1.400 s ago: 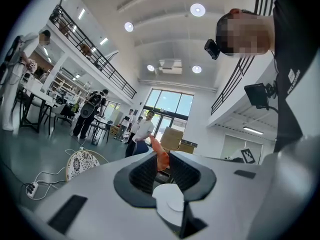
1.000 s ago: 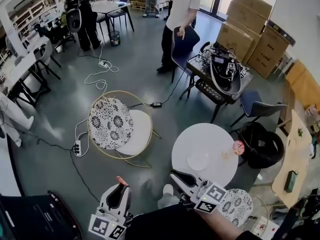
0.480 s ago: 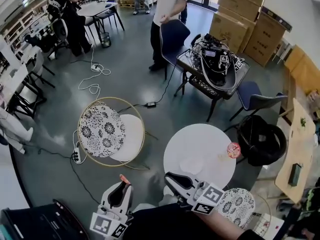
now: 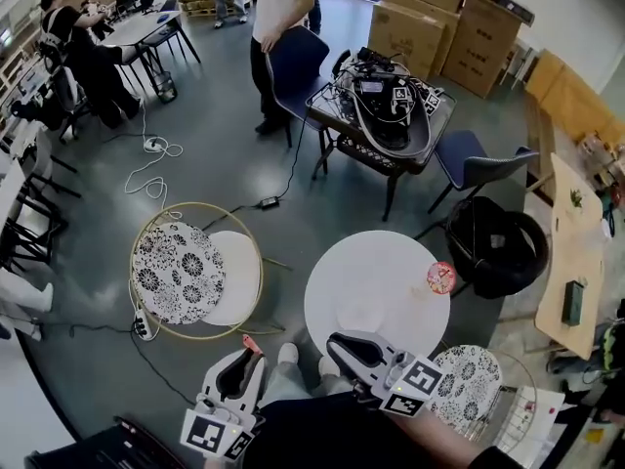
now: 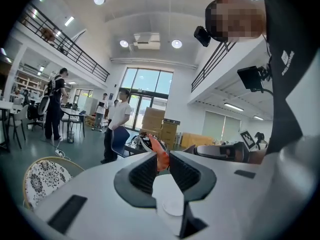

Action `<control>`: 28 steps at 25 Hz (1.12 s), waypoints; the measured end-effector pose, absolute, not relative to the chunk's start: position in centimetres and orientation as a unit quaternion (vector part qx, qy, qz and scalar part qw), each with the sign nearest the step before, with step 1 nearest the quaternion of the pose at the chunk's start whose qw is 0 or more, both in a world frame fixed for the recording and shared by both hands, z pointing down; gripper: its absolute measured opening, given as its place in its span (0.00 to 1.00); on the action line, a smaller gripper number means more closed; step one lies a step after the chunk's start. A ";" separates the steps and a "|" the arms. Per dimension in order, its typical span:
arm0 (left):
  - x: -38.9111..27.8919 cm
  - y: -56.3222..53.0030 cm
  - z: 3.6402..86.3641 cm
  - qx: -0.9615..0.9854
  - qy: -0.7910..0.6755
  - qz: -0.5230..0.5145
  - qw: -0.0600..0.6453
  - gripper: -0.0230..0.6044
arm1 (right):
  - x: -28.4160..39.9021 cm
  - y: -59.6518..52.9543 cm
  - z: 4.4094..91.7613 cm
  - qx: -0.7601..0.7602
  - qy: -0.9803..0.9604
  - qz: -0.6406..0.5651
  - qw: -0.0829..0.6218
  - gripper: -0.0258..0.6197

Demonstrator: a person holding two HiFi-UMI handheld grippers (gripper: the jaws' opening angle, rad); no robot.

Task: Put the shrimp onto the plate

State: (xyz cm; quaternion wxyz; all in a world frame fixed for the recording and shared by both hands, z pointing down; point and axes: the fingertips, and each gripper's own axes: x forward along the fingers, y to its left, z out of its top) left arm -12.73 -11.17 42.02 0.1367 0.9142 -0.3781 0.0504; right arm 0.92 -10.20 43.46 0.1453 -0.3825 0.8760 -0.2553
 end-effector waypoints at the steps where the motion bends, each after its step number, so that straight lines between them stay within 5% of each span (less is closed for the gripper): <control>1: -12.3 -11.5 42.0 0.919 -0.367 0.053 0.136 0.16 | 1.2 -10.3 43.5 -0.391 0.872 -0.256 0.146 0.11; 28: 0.3 -15.2 49.7 0.977 -0.027 0.163 0.136 0.16 | 10.5 -4.7 44.4 -0.676 0.688 -0.218 0.148 0.11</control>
